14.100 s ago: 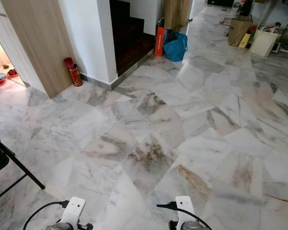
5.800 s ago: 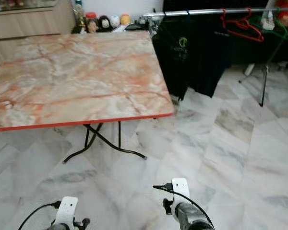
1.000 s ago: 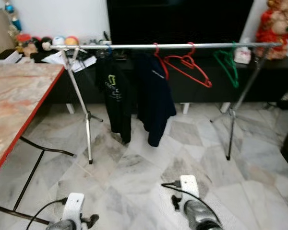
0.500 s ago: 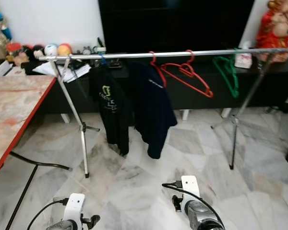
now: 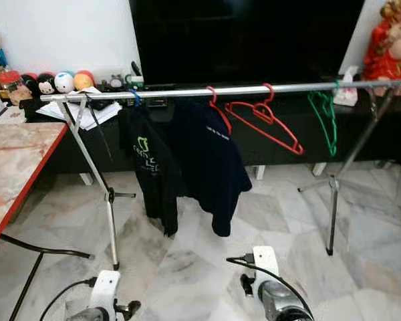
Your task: Hang hanger
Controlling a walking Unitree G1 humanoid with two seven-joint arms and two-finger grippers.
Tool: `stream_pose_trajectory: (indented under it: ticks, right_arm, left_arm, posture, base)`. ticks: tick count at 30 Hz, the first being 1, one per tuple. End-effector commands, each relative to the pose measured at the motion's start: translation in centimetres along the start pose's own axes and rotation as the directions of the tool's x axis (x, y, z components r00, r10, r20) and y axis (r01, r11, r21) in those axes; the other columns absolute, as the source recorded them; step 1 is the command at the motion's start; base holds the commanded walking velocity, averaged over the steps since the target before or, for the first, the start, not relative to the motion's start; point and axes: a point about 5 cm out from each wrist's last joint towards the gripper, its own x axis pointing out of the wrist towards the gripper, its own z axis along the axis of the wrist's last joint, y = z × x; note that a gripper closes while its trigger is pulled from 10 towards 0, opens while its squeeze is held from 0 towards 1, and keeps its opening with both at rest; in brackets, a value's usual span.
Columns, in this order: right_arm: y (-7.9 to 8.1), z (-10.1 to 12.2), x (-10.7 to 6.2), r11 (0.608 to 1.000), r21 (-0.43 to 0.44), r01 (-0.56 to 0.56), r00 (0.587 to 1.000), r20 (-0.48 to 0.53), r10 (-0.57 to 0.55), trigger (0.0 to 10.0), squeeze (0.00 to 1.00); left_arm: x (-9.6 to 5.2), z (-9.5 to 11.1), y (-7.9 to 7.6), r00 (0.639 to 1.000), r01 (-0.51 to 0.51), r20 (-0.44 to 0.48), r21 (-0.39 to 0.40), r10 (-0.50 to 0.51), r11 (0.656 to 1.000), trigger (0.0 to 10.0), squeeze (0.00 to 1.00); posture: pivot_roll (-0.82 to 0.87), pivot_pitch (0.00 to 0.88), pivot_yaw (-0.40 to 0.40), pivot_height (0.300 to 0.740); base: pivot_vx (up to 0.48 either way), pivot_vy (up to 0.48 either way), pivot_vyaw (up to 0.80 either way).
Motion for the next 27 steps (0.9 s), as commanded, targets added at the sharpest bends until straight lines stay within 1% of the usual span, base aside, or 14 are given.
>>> stream_pose_trajectory:
  ticks: [1, 27]
  right_arm:
    - [0.19, 0.30, 0.02, 1.000, -0.003, -0.006, 1.000, 0.007, 0.006, 10.0, 0.00]
    - [0.06, -0.07, 0.00, 1.000, -0.019, -0.011, 1.000, -0.005, 0.011, 10.0, 0.00]
  left_arm:
    - [-0.01, -0.14, 0.01, 1.000, 0.000, -0.007, 0.006, 0.000, 1.000, 10.0, 0.00]
    - [-0.05, -0.48, -0.18, 1.000, 0.002, -0.010, 0.005, -0.002, 1.000, 10.0, 0.00]
  posture:
    - [-0.08, 0.000, 0.012, 0.740]
    - [-0.07, 0.000, 0.000, 0.740]
  base:
    - [0.379, 0.000, 0.00]
    - [0.382, 0.000, 0.00]
